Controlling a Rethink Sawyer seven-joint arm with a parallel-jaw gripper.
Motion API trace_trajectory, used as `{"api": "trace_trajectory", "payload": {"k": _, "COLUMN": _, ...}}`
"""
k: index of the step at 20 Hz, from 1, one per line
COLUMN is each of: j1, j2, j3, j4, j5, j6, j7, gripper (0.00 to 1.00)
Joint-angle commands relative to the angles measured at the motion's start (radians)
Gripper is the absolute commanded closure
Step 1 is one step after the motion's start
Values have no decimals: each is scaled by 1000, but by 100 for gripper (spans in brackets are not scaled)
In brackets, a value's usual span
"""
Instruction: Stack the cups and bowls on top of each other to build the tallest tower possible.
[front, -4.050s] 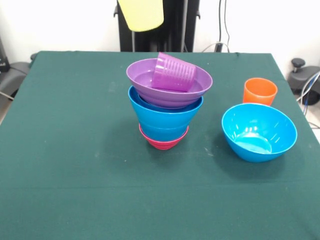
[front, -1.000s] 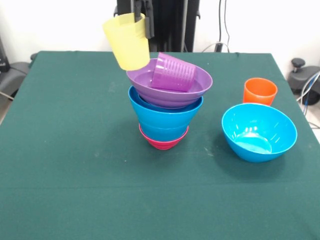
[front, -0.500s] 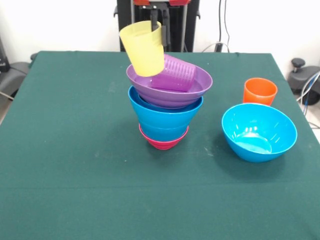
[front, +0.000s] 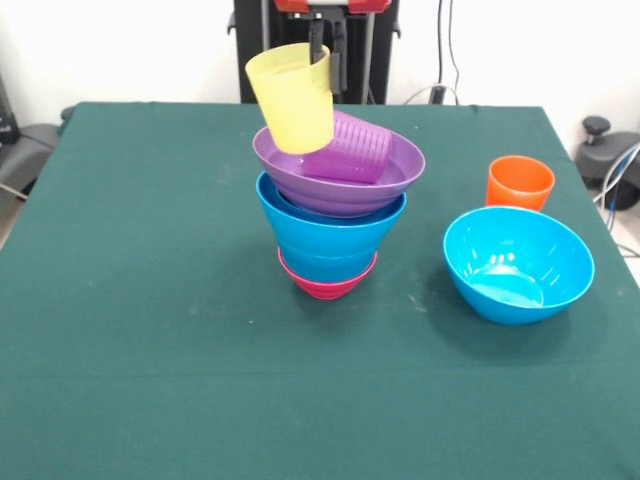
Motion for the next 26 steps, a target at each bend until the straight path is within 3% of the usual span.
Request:
{"api": "trace_trajectory", "payload": {"k": 1, "j1": -19, "j2": -26, "j3": -13, "j4": 50, "j5": -9, "j6": 10, "j7": 37, "gripper": 100}}
{"api": "trace_trajectory", "payload": {"k": 8, "j1": -77, "j2": -94, "j3": 16, "j4": 97, "j5": 12, "j6": 49, "j7": -8, "gripper": 100}}
{"api": "trace_trajectory", "payload": {"k": 16, "j1": -81, "j2": -68, "j3": -8, "j4": 155, "j5": -39, "j6": -47, "j7": 41, "gripper": 100}}
{"api": "trace_trajectory", "payload": {"k": 26, "j1": -40, "j2": 23, "j3": -75, "j4": 154, "j5": -96, "j6": -148, "j7": 74, "gripper": 100}}
